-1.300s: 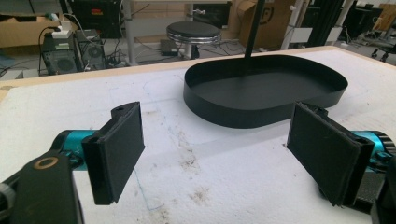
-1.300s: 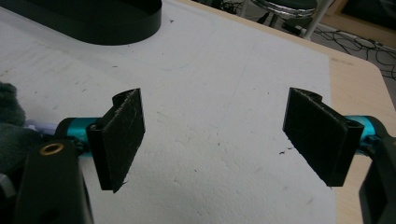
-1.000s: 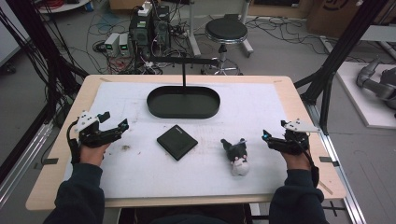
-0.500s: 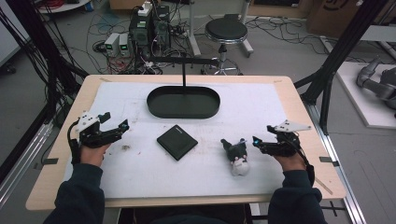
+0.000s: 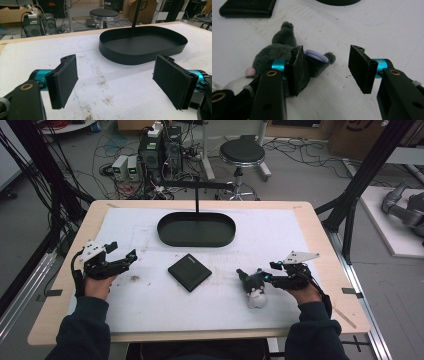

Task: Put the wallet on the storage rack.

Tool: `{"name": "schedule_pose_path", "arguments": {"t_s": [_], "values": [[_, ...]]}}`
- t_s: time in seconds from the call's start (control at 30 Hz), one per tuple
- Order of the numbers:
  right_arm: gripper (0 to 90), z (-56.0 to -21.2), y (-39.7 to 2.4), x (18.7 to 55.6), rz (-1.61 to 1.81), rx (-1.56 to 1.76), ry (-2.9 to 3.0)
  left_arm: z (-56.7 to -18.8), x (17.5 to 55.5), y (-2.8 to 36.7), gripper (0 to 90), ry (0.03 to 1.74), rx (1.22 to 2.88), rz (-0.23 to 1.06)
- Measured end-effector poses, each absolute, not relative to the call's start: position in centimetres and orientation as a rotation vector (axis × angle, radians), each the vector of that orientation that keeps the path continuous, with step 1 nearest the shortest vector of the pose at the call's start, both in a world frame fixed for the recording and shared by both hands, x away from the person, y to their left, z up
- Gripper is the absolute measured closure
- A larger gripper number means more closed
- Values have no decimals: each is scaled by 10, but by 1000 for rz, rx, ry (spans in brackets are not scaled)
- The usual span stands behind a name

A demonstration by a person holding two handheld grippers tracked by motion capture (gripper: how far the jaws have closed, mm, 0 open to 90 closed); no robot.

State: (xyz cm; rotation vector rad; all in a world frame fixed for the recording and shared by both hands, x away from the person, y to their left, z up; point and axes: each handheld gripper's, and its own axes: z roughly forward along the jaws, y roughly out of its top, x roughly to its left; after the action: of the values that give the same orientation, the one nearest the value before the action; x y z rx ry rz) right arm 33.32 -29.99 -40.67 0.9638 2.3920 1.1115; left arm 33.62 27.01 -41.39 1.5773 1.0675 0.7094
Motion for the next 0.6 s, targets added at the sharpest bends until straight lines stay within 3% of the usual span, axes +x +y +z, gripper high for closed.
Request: {"name": "schedule_pose_path", "arguments": {"t_s": [0.2,0.37,0.6], "values": [[507,-413,-291,337,1030,849,2432,-415,338,269,202,1071,1584,697],[715,-417,-288,344,1024,777,2479,-416,338,269,208,1070,1591,690],[836,-416,-287,342,1037,728,2491,-417,339,269,209,1077,1592,683]]}}
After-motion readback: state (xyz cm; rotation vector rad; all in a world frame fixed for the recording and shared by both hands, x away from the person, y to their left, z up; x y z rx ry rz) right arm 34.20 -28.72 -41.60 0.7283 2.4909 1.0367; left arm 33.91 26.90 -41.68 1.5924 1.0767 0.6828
